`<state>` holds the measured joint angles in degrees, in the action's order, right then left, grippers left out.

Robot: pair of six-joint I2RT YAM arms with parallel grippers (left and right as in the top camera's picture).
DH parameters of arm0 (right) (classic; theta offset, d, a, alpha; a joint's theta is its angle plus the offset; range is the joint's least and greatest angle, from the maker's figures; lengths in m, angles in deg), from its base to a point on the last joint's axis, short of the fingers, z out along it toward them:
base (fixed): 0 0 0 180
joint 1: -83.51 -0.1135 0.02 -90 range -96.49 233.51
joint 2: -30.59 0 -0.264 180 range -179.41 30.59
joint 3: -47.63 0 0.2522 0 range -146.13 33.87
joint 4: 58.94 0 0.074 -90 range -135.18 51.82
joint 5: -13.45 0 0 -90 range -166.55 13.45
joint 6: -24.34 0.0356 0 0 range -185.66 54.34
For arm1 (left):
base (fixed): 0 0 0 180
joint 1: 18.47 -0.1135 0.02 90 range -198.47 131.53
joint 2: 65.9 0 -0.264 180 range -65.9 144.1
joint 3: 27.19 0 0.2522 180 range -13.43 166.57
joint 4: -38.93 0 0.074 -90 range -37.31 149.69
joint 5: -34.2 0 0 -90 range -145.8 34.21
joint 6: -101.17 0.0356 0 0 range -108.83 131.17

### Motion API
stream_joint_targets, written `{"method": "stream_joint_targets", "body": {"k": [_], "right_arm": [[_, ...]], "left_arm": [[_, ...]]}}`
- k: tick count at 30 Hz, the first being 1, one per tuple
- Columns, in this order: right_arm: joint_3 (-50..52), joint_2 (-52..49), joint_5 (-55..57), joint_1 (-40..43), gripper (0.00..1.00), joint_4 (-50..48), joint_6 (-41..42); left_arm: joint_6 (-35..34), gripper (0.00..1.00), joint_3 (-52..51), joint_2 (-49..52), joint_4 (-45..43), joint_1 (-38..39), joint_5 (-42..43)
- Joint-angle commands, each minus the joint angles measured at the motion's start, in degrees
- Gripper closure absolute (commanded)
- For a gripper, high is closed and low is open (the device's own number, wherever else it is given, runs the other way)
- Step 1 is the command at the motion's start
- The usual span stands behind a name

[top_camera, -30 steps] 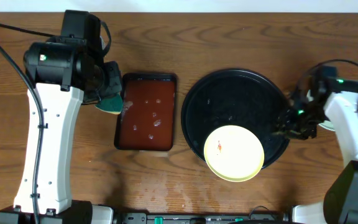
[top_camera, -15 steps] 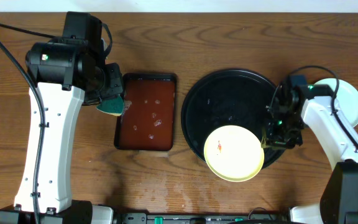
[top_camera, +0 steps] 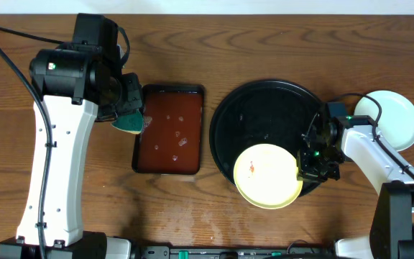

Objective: Clean dirty plates on tray and stack at the side
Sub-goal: 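Drag the yellow plate with the right gripper to the black tray center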

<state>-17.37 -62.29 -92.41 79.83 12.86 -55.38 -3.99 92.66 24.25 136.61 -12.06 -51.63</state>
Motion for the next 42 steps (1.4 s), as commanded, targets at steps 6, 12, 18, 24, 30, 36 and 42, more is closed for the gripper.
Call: {"method": "stream_joint_targets", "body": {"k": [6, 12, 18, 24, 30, 36, 42], "right_arm": [[0.4, 0.7, -1.0, -0.4, 0.86, 0.2, 0.4], [2.3, 0.7, -1.1, -0.5, 0.88, -1.2, 0.4], [2.3, 0.7, -1.7, -0.5, 0.99, -1.7, 0.4], [-2.0, 0.7, -5.4, 0.6, 0.99, -5.4, 0.4], [-5.4, 0.7, -1.8, 2.0, 0.99, -13.2, 3.0], [-4.6, 0.7, 9.9, 1.4, 0.99, -18.1, 3.4], [-3.1, 0.7, 11.7, 0.9, 0.99, -20.5, 3.4]], "left_arm": [[0.5, 0.92, -0.2, 0.1, 0.0, -0.1, -0.1], [0.5, 0.92, -0.2, 0.1, 0.0, 0.2, -0.1], [0.5, 0.92, -0.2, 0.1, 0.2, 0.2, -0.1], [0.5, 0.92, -0.2, 0.1, 0.0, 0.2, -0.1], [0.5, 0.92, -0.2, 0.1, 0.0, 0.2, -0.1], [0.3, 0.92, -0.2, 0.1, -0.2, 0.2, -0.1], [0.3, 0.92, -0.2, 0.1, -1.0, 0.2, -0.1]]}}
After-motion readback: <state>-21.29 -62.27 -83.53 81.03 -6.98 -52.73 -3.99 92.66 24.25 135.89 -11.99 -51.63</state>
